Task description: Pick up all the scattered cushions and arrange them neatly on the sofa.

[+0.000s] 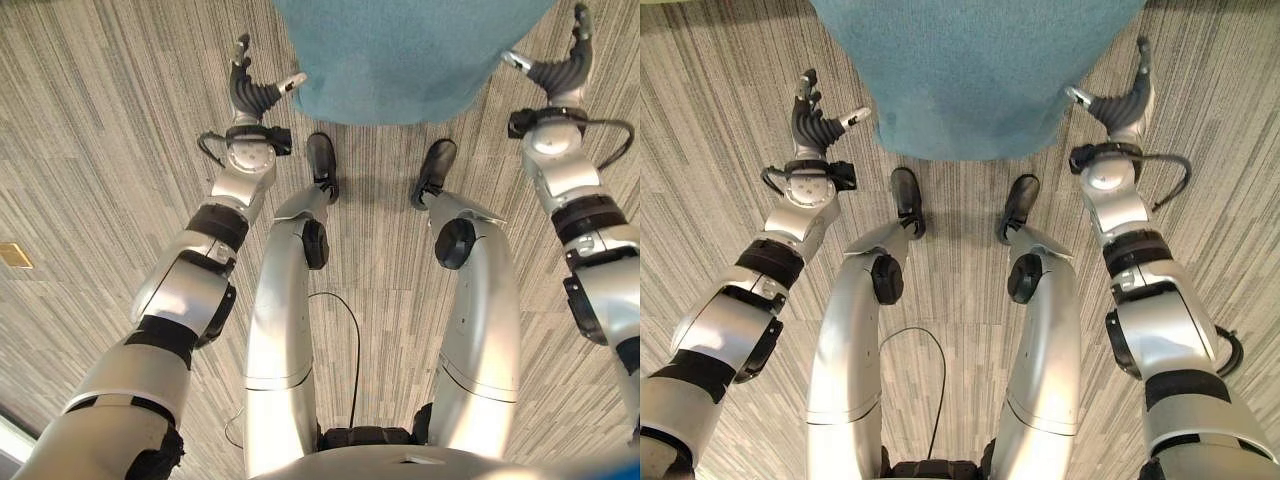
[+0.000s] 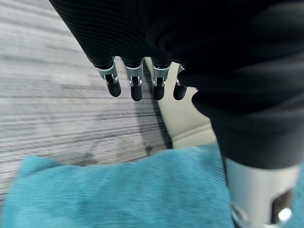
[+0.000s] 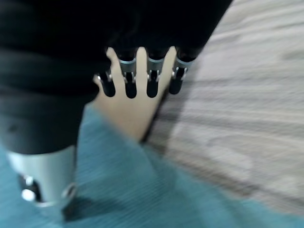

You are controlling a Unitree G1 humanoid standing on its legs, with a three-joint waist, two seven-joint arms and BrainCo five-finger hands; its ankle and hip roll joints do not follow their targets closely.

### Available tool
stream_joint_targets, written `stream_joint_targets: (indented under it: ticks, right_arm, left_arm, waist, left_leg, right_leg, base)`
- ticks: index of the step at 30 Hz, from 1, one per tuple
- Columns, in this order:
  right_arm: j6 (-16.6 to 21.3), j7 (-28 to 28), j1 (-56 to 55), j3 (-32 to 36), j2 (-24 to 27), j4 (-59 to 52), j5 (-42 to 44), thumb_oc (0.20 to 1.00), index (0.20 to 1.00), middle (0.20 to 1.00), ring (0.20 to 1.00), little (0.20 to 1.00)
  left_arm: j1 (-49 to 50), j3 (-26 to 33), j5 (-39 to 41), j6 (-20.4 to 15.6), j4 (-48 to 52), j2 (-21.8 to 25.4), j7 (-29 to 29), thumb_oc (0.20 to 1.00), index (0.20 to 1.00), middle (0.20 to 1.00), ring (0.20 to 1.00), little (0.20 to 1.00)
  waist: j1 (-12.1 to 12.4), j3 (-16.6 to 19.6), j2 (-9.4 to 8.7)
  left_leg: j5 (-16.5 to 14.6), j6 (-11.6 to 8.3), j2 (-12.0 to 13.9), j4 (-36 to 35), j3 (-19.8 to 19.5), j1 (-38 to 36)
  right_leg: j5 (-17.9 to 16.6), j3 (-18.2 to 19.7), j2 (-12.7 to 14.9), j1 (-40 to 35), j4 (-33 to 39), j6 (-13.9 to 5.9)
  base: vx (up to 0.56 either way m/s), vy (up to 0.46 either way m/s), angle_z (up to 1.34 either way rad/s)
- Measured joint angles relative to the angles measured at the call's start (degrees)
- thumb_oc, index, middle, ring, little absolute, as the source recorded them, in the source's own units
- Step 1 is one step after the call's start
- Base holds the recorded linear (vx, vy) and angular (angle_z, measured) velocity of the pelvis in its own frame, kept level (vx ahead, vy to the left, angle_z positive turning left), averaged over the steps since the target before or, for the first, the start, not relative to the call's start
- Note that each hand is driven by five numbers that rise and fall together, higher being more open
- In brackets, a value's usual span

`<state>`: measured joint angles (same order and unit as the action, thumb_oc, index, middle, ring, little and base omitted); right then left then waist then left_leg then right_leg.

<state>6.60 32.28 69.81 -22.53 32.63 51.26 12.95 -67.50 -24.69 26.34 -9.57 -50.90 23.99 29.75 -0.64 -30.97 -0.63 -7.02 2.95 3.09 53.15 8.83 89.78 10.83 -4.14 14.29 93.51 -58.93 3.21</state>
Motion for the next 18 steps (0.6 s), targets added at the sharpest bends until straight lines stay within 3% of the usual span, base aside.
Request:
stream_joint_targets:
  ticks: [5,11,12,13,14,18]
  right_arm:
    - [-1.43,0.67,4.63,-5.38,-1.43,0.22,1.48,1.0,1.0,1.0,1.0,1.0]
    - [-4.03,1.69,6.53,-7.2,-5.5,0.23,1.52,1.0,1.0,1.0,1.0,1.0]
    - [-4.44,1.65,6.9,-8.08,-5.62,0.22,1.52,0.2,0.2,0.2,0.2,0.2]
    - [-4.58,1.61,7.13,-8.43,-5.35,0.04,1.53,0.2,0.2,0.2,0.2,0.2]
    - [-4.89,1.55,7.3,-8.47,-5.3,-0.78,1.53,0.2,0.2,0.2,0.2,0.2]
    - [-5.14,1.99,7.31,-7.08,-4.1,-3.96,1.6,0.2,0.2,0.2,0.2,0.2]
  left_arm:
    - [-6.9,-1.16,1.42,0.19,0.03,-1.58,1.63,1.0,1.0,1.0,1.0,1.0]
    - [-10.64,-2.36,6.86,0.55,-2.34,-5.93,3.28,1.0,1.0,1.0,1.0,1.0]
    - [-10.9,-2.37,6.87,1.39,-2.5,-5.93,3.3,0.799,0.799,0.799,0.799,0.799]
    - [-11.13,-2.53,6.91,1.83,-2.38,-5.73,3.27,0.598,0.598,0.598,0.598,0.598]
    - [-11.61,-2.97,6.95,2.13,-2.19,-5.07,3.27,0.2,0.2,0.2,0.2,0.2]
    - [-11.35,-2.81,8.87,2.21,0.21,-4.31,4.14,0.2,0.2,0.2,0.2,0.2]
  waist:
    - [-0.39,0.01,-0.02]
    - [-1.53,0.0,-0.08]
    - [-1.76,0.05,-0.08]
    - [-1.8,0.06,-0.08]
    - [-1.72,0.07,-0.09]
    - [-1.73,0.09,-0.12]
  left_leg:
    - [-0.19,0.39,-0.01,-0.14,0.08,0.3]
    - [0.17,0.69,-0.15,-1.32,0.32,-1.44]
    - [0.52,0.78,-0.17,-2.3,0.61,-2.33]
    - [0.88,0.87,-0.26,-2.97,0.75,-2.59]
    - [1.7,0.84,-0.24,-4.19,0.88,-2.73]
    - [2.91,0.8,-0.4,-6.26,0.92,-2.95]
  right_leg:
    - [-0.56,0.13,-0.18,-0.18,0.86,-0.66]
    - [-1.47,0.19,-0.3,-1.79,2.27,-1.15]
    - [-1.93,0.23,-0.32,-2.43,3.14,-1.21]
    - [-2.14,0.27,-0.34,-2.59,3.71,-1.17]
    - [-3.03,0.32,-0.62,-2.65,4.92,-1.24]
    - [-4.01,0.44,-1.03,-2.78,6.72,-1.38]
  base:
    - [0.03,0.002,-0.04]
    - [0.0,-0.003,-0.01]
    - [0.0,0.0,0.0]
    - [0.01,-0.026,-0.03]
    - [0.0,-0.04,-0.02]
    - [0.0,-0.018,-0.01]
